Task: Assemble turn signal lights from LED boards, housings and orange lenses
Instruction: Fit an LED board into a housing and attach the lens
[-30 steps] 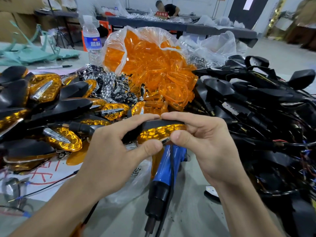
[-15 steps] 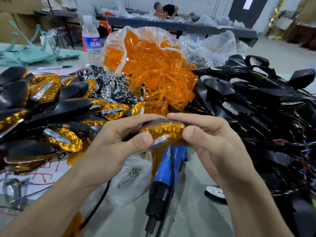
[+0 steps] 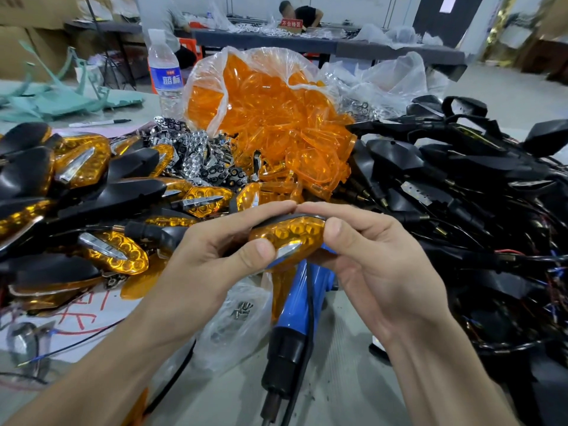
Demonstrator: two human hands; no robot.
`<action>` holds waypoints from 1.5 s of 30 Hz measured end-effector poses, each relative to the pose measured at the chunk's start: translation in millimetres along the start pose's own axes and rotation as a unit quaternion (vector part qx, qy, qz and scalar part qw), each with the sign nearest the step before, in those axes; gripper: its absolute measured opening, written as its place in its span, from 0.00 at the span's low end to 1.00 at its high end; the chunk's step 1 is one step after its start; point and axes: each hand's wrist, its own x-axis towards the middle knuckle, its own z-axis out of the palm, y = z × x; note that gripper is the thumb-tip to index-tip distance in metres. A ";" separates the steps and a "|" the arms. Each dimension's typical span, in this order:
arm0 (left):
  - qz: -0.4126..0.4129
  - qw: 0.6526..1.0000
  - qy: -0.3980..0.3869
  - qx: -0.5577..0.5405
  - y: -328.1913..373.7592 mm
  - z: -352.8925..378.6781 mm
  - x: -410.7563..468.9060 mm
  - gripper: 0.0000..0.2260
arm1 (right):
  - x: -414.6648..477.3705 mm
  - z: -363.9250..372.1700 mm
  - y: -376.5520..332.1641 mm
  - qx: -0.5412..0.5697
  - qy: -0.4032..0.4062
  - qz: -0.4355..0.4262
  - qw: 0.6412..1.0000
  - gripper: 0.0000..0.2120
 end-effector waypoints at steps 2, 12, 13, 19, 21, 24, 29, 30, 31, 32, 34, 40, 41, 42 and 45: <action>-0.005 1.000 0.010 0.015 -0.1 1.1 0.6 0.21 | 0.5 3.2 0.1 0.000 0.018 -0.005 1.000 0.20; -0.215 0.935 -0.082 -0.271 -1.2 16.8 1.5 0.22 | -0.7 9.1 -0.9 -0.014 -0.109 0.002 0.994 0.23; -0.241 0.922 -0.082 -0.291 -1.0 17.4 4.4 0.23 | -0.9 9.5 0.0 0.004 -0.115 0.004 0.993 0.23; -0.272 0.922 -0.066 -0.269 1.5 18.9 19.1 0.25 | -1.2 17.4 1.2 -0.032 -0.080 -0.013 0.996 0.23; -0.294 0.932 0.026 -0.210 -2.1 18.0 21.6 0.29 | -1.6 18.5 0.4 -0.035 -0.072 -0.018 0.997 0.23; -0.237 0.943 0.005 -0.233 -3.6 20.5 20.7 0.19 | -2.4 20.5 1.2 -0.058 -0.057 -0.031 0.996 0.23; -0.145 0.972 0.178 -0.039 -9.6 24.8 10.4 0.22 | -1.1 21.9 7.9 -0.122 -0.016 -0.071 0.990 0.26; -0.066 0.982 0.178 0.024 -7.4 25.2 6.0 0.16 | -0.6 21.7 8.5 -0.141 -0.013 -0.083 0.987 0.26; 0.013 0.985 0.152 0.080 -5.6 22.6 -3.3 0.15 | -0.2 21.7 8.4 -0.148 -0.015 -0.090 0.985 0.26; 0.082 0.980 0.128 0.126 -3.3 17.9 -10.0 0.19 | -0.3 21.4 7.8 -0.150 -0.020 -0.093 0.984 0.26; 0.161 0.965 0.088 0.189 1.7 11.0 -10.1 0.31 | -0.8 21.0 6.4 -0.159 -0.025 -0.087 0.983 0.26; 0.126 0.934 0.009 0.335 10.8 1.9 -8.3 0.43 | 0.0 22.6 4.6 -0.138 -0.014 -0.047 0.989 0.22; 0.118 0.931 0.009 0.345 9.9 -0.1 -7.9 0.45 | -0.2 23.3 4.2 -0.135 -0.015 -0.040 0.990 0.19; 0.113 0.931 0.009 0.348 9.0 -1.6 -7.1 0.45 | -0.7 24.1 3.9 -0.132 -0.016 -0.033 0.991 0.18; 0.108 0.936 0.015 0.336 5.4 -4.1 -5.3 0.43 | -2.5 27.3 3.8 -0.103 -0.006 -0.007 0.995 0.18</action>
